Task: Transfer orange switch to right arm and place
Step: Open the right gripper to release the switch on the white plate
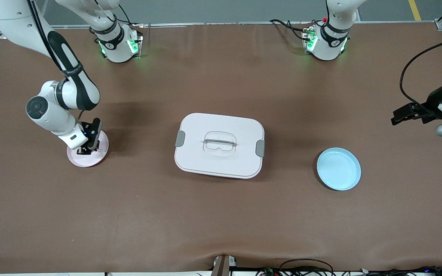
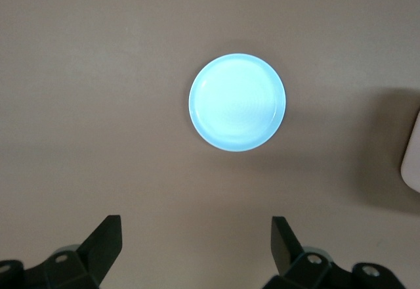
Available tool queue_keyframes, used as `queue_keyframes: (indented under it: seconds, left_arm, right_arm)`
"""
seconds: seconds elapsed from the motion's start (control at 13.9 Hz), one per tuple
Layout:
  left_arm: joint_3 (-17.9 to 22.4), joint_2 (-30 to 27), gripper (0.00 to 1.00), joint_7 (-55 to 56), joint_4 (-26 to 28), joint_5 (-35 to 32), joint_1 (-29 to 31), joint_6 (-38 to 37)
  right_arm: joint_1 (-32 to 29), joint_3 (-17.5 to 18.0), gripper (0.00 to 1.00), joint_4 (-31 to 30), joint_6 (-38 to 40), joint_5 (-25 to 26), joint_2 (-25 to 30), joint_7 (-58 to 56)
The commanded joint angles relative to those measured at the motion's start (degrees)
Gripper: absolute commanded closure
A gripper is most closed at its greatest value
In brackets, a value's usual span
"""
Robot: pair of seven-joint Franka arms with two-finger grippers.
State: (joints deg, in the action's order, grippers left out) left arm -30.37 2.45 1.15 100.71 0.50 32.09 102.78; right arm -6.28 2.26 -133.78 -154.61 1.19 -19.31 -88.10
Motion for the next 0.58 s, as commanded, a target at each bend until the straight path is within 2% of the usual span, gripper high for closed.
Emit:
queue_keyframes:
  seconds: [0.0, 0.29, 0.51]
  left_arm:
    - [-0.3, -2.71, 0.0, -0.71, 3.7, -0.85, 0.34, 3.39]
    - [-0.56, -3.67, 0.0, -0.71, 7.21, -0.85, 0.34, 8.4]
    - [-0.65, -3.5, 0.0, -0.71, 6.95, -0.68, 0.26, 8.58]
  right_arm:
    - [-1.28, 0.72, 1.0, 0.72, -0.43, 1.36, -1.08, -0.32]
    - [-1.81, 0.72, 1.0, 1.16, -0.34, 1.36, -2.32, -0.32]
    - [-1.99, 0.72, 1.0, 1.6, -0.34, 1.44, -2.75, -0.32]
